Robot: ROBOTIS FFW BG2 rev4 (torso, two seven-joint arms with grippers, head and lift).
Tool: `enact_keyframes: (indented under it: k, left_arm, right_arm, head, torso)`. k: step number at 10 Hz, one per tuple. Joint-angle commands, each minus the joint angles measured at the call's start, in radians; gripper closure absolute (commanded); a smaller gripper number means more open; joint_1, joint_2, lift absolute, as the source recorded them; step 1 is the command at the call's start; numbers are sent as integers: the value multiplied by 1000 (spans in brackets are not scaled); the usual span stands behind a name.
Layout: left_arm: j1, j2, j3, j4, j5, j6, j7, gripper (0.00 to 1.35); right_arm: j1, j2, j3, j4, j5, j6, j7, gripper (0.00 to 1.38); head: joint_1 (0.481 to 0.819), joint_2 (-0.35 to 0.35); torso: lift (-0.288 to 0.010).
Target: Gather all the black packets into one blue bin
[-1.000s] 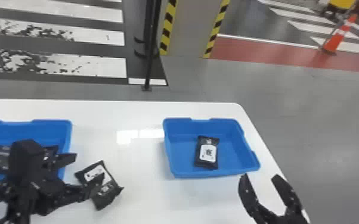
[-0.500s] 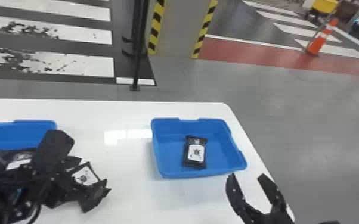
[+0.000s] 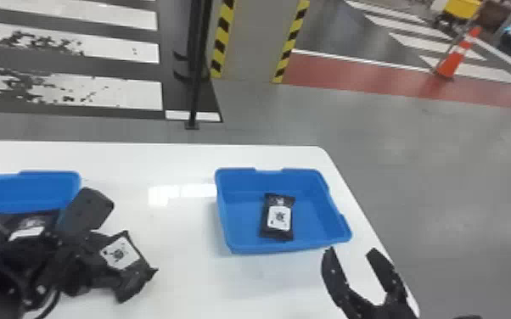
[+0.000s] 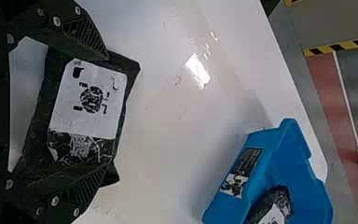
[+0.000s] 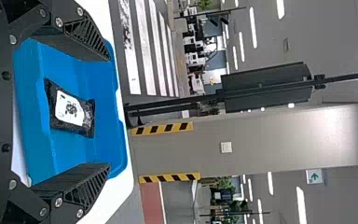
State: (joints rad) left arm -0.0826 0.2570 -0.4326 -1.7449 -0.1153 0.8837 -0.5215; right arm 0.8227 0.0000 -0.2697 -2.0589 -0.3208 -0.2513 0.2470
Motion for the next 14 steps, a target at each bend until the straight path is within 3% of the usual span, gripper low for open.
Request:
enact_keyframes:
  k: [1, 3, 5, 6, 8, 9, 12, 14]
  left_arm:
    - [-40, -7, -20, 77, 0, -17, 1, 302]
    - [-84, -19, -48, 173, 14, -57, 11, 427]
    - [-65, -24, -42, 175, 41, -167, 21, 1122]
    - [-48, -24, -24, 175, 51, -246, 24, 1213]
    - [-40, -22, -14, 170, 43, -341, 24, 1213]
    - [-11, -22, 34, 129, 41, -390, 24, 1213]
    - [191, -16, 303, -239, -16, -422, 24, 1213]
    - [284, -18, 479, -347, -42, -410, 14, 1213]
  right_arm:
    - [-5, 1, 2, 3, -2, -4, 0, 233]
    - [-3, 1, 2, 8, -4, -4, 0, 233]
    - [-1, 1, 2, 8, -8, -4, 0, 233]
    - [-1, 1, 2, 8, -8, -4, 0, 233]
    - [2, 1, 2, 8, -8, -4, 0, 233]
    - [2, 1, 2, 6, -8, -4, 0, 233]
    - [7, 1, 4, 3, -8, -4, 0, 233]
    - [7, 1, 4, 1, -8, -4, 0, 233]
  head:
    - [695, -350]
    - [695, -350]
    - [695, -350]
    - [695, -350]
    - [695, -350]
    - [695, -350]
    - [695, -345]
    - [695, -240]
  torso:
    - [-110]
    - [-110]
    - [-110]
    - [-110]
    - [-110]
    - [-110]
    - [-110]
    - [-110]
